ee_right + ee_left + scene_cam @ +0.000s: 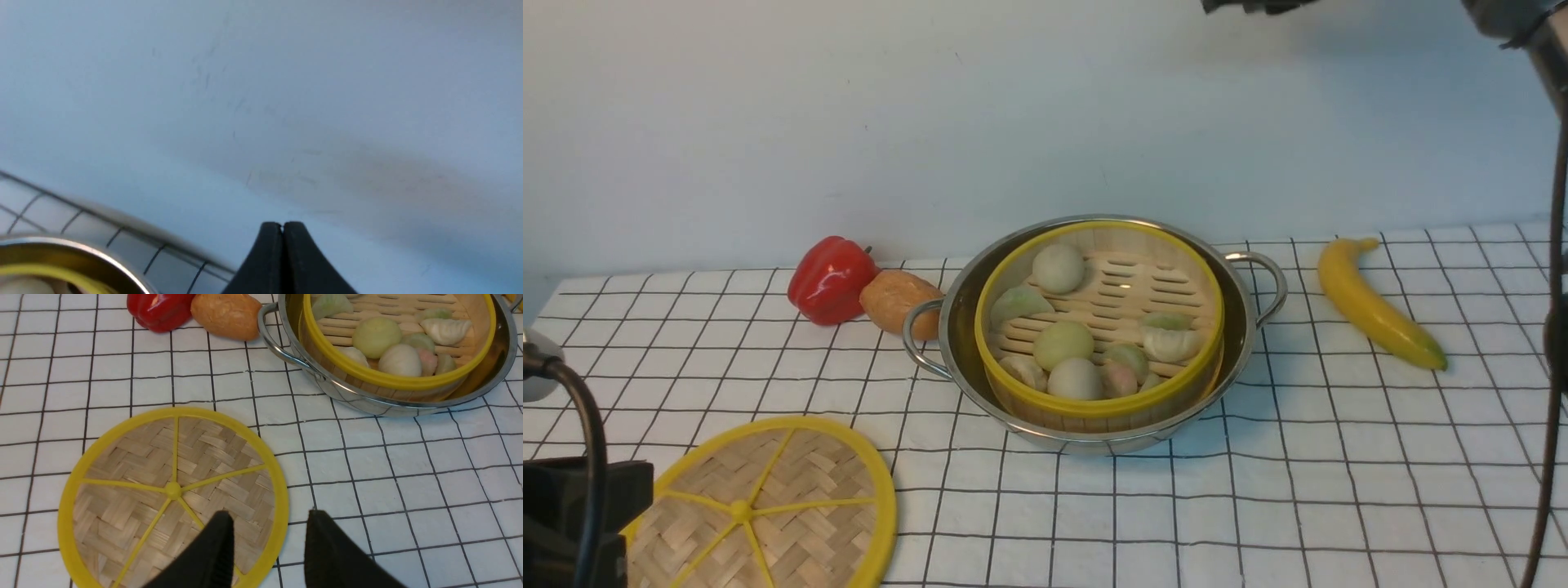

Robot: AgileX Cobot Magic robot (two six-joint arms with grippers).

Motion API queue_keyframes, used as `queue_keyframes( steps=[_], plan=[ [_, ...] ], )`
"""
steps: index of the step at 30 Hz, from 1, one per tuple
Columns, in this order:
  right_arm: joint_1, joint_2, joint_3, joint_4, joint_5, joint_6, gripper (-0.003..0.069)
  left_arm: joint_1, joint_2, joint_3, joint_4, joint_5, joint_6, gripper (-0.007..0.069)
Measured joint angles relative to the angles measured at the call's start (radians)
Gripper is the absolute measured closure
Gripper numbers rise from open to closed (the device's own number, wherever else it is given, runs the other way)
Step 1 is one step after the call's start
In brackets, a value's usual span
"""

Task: Place the steamer in the pot on the white tablecloth, and put the lid on the steamer.
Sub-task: 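Grasp the bamboo steamer lid lying on the table by its centre knob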

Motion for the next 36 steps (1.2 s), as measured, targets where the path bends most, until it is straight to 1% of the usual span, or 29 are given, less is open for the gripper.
queue_keyframes(
  steps=[3,9,13,15,16,18,22,24,25,27,30,33,36],
  plan=[
    [0.000,-0.023,-0.033,-0.008,0.001,0.024,0.0672,0.000,0.000,0.000,0.000,0.000,0.000,0.0382],
    [0.000,-0.152,-0.037,-0.013,0.001,0.045,0.0672,0.000,0.000,0.000,0.000,0.000,0.000,0.0382],
    [0.000,-0.237,-0.039,0.026,0.001,0.073,0.0670,0.000,0.000,0.000,0.000,0.000,0.000,0.0382],
    [0.000,-0.305,-0.043,0.097,0.001,0.087,0.0669,0.000,0.000,0.000,0.000,-0.001,0.000,0.0382],
    [0.000,-0.305,-0.043,0.097,0.001,0.087,0.0668,0.000,0.000,0.000,0.000,-0.001,0.000,0.0382],
    [0.000,-0.367,-0.044,0.181,0.001,0.093,0.0666,0.000,0.000,0.000,0.001,-0.001,0.000,0.0382],
    [0.000,-0.425,-0.046,0.297,0.001,0.096,0.0662,0.000,0.000,0.000,0.001,-0.001,0.000,0.0382],
    [0.000,-0.457,-0.046,0.406,0.001,0.096,0.0659,0.000,0.000,0.000,0.001,-0.001,0.000,0.0382],
    [0.000,-0.459,-0.046,0.414,0.001,0.096,0.0659,0.000,0.000,0.000,0.001,-0.001,0.000,0.0382],
    [0.000,-0.477,-0.047,0.504,0.001,0.095,0.0655,0.000,0.000,0.000,0.001,-0.001,0.000,0.0382],
    [0.000,-0.483,-0.047,0.539,0.001,0.060,0.0650,0.000,0.000,0.000,0.001,-0.001,0.000,0.0382],
    [0.000,-0.483,-0.047,0.540,0.001,0.010,0.0644,0.000,0.000,0.000,0.001,-0.001,0.000,0.0382],
    [0.000,-0.483,-0.040,0.543,0.001,-0.013,0.0635,0.000,0.000,0.000,0.001,-0.001,0.000,0.0382]
  ],
)
